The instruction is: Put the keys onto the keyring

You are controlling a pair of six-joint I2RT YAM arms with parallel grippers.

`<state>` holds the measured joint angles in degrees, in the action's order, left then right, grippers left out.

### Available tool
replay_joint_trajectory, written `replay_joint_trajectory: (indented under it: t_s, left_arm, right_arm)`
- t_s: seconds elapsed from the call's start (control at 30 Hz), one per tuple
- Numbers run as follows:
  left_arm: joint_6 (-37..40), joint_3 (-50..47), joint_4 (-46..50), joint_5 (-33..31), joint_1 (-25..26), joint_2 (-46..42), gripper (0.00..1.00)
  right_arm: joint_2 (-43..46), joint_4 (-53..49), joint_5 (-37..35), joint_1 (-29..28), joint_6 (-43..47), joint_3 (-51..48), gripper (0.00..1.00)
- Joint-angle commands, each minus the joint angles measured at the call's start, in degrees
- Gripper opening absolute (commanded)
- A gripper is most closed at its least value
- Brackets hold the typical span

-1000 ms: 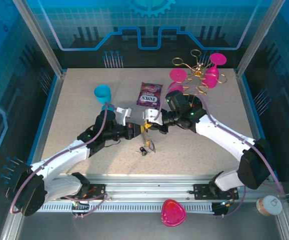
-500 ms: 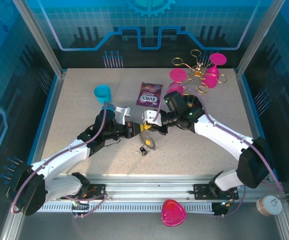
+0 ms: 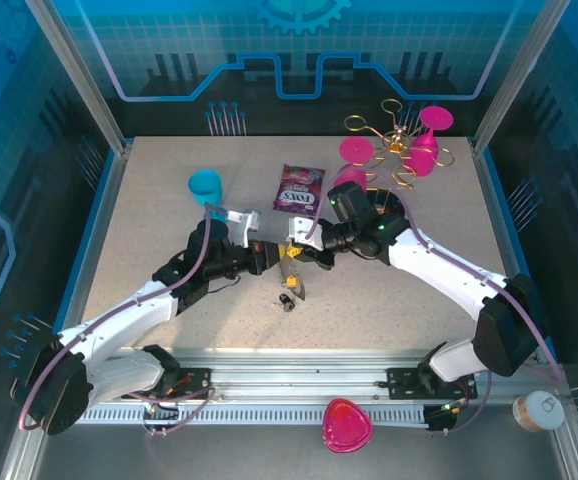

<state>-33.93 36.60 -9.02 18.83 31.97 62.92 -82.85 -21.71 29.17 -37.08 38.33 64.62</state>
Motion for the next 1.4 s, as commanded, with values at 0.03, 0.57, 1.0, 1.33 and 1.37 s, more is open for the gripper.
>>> replay_joint_trajectory:
  t_s: [0.03,0.57,1.0,1.33,1.37]
  left_arm:
    - [3.62,1.58,-6.18,-3.82,0.43,-0.78,0.00]
    - [18.27,-3.97,-31.17,-6.33,2.58,3.37,0.00]
    - [19.68,-12.84,-62.51,5.71,0.96,12.46,0.00]
    - [21.69,-12.67,-57.81,6.48,0.98,9.91,0.00]
    - [21.66,-12.60,-57.47,6.39,0.96,9.72,0.00]
  right_arm:
    - [0.84,-0.23,3.11,-1.28,-3.15,0.77,0.09]
    - [8.36,-7.04,13.43,7.42,-16.11,3.05,0.40]
    - [5.11,2.55,10.52,11.59,-25.04,2.73,0.20]
    - [4.00,0.50,5.23,10.82,-20.14,1.65,0.27]
    - [4.00,0.15,5.49,10.52,-19.52,1.52,0.27]
